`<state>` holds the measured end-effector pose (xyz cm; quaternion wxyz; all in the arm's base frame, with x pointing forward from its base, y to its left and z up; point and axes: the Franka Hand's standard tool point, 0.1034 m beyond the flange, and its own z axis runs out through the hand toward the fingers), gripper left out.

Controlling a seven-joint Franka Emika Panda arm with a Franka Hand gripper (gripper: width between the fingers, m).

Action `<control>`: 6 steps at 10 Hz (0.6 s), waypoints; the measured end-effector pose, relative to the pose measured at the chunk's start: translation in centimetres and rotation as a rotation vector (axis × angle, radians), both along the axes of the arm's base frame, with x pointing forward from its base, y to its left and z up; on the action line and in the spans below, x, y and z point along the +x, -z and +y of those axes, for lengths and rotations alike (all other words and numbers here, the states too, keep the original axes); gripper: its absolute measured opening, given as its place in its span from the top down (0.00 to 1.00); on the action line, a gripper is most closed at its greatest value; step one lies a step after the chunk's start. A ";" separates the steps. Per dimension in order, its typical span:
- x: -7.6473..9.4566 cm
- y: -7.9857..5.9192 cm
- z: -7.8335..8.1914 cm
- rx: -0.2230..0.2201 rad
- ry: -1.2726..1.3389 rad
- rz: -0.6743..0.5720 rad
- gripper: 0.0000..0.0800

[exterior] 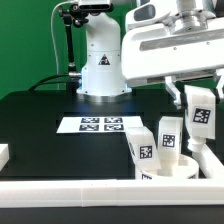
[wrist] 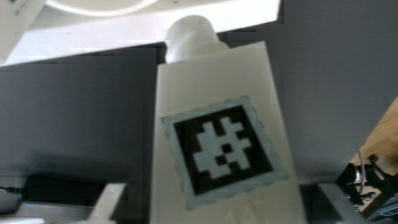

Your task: Assemble stool

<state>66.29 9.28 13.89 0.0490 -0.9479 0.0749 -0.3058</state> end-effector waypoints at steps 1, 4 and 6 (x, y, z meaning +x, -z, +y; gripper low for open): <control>-0.1 0.1 0.1 0.000 -0.001 0.002 0.59; -0.1 0.3 -0.1 -0.003 -0.001 0.005 0.59; -0.7 1.3 -2.6 -0.036 -0.022 0.005 0.59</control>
Offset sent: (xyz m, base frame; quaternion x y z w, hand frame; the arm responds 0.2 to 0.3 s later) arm 0.0000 0.0000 0.0000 0.0000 0.0000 0.0000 1.0000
